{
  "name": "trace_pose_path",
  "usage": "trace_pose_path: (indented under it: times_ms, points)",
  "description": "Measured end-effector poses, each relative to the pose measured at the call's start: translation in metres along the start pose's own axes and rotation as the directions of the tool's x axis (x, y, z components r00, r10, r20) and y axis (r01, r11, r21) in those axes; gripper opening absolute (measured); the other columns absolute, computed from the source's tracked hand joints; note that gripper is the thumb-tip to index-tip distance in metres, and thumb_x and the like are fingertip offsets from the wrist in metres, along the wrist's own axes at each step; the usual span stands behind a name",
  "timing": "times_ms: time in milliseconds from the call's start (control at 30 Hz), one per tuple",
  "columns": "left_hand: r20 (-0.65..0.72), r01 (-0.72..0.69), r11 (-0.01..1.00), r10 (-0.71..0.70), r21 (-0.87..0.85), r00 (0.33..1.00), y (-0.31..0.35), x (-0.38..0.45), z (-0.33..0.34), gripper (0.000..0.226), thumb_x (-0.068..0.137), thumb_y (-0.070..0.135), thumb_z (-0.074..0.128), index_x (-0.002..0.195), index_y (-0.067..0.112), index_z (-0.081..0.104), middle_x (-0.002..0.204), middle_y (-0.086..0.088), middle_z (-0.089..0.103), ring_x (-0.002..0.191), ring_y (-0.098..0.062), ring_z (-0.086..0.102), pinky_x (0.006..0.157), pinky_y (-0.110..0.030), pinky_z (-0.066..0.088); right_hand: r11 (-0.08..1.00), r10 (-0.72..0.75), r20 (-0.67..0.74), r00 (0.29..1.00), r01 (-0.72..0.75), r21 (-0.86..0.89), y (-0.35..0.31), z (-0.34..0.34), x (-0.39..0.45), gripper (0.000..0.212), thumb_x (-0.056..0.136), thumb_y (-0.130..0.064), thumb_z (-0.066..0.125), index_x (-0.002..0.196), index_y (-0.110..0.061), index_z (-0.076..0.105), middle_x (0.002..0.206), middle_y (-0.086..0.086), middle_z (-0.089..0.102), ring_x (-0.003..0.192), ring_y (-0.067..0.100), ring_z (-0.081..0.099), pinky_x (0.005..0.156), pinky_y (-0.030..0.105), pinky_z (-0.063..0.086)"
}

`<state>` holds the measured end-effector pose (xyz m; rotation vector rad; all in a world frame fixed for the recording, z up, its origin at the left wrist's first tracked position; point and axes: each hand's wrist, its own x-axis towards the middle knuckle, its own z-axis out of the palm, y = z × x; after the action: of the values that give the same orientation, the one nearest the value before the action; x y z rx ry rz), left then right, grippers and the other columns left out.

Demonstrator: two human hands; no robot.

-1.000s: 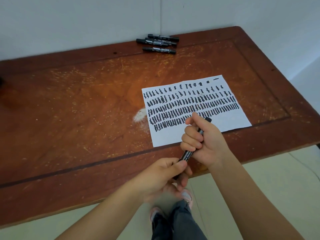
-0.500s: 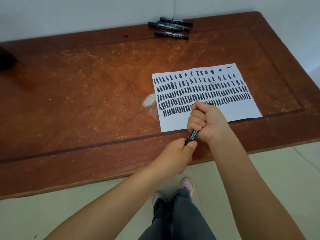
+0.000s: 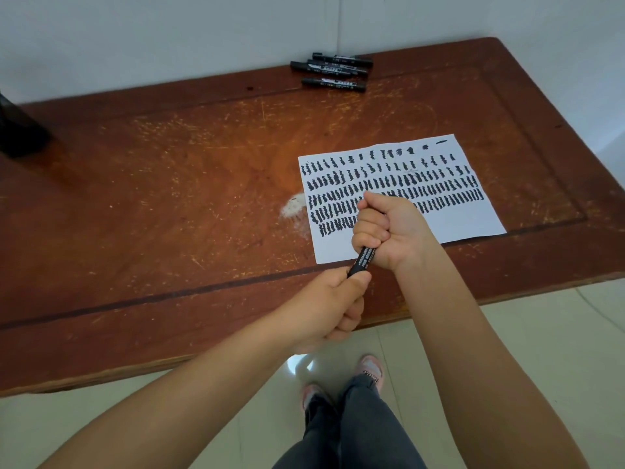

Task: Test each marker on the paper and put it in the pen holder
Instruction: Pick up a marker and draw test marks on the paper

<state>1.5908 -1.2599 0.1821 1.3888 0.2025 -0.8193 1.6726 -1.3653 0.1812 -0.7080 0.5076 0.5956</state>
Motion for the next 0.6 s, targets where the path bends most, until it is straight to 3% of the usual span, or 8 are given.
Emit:
trace_pose_path:
  times_ms: [233, 367, 467, 600]
  points:
    - [0.222, 0.026, 0.944, 0.05, -0.329, 0.974, -0.005, -0.004, -0.007, 0.026, 0.084, 0.029, 0.042, 0.064, 0.017, 0.03, 0.037, 0.014, 0.029, 0.03, 0.003, 0.022, 0.031, -0.004, 0.018, 0.999, 0.033, 0.134, 0.99, -0.037, 0.027, -0.002, 0.008, -0.006, 0.038, 0.095, -0.022, 0.031, 0.061, -0.011, 0.041, 0.022, -0.005, 0.024, 0.017, 0.005, 0.021, 0.021, 0.014, 0.017]
    - [0.314, 0.051, 0.972, 0.024, -0.229, 0.949, -0.002, -0.001, -0.016, 0.019, 0.081, 0.025, 0.039, 0.066, 0.015, 0.033, 0.04, 0.011, 0.035, 0.035, -0.002, 0.031, 0.033, -0.011, 0.028, 1.0, -0.004, 0.163, 0.987, 0.005, -0.003, -0.003, 0.009, -0.009, 0.038, 0.095, -0.023, 0.031, 0.061, -0.011, 0.042, 0.023, -0.005, 0.024, 0.018, 0.004, 0.02, 0.023, 0.012, 0.017]
    - [0.352, 0.117, 0.965, -0.028, -0.234, 0.936, 0.005, 0.003, -0.019, 0.016, 0.076, 0.014, 0.047, 0.06, 0.014, 0.048, 0.044, 0.004, 0.046, 0.041, -0.009, 0.046, 0.037, -0.016, 0.041, 0.998, -0.041, 0.189, 0.981, 0.05, -0.043, -0.002, 0.008, -0.011, 0.038, 0.095, -0.024, 0.03, 0.062, -0.012, 0.042, 0.022, -0.005, 0.024, 0.018, 0.004, 0.021, 0.024, 0.012, 0.016]
    - [0.444, 0.193, 0.881, 0.022, -0.432, 0.896, -0.001, 0.004, -0.01, 0.017, 0.066, 0.017, 0.069, 0.057, 0.019, 0.055, 0.042, 0.01, 0.041, 0.036, -0.001, 0.03, 0.028, -0.009, 0.031, 0.992, -0.065, 0.235, 0.97, 0.089, -0.093, -0.005, 0.005, -0.015, 0.038, 0.096, -0.027, 0.029, 0.063, -0.013, 0.043, 0.023, -0.005, 0.025, 0.019, 0.003, 0.021, 0.024, 0.012, 0.018]
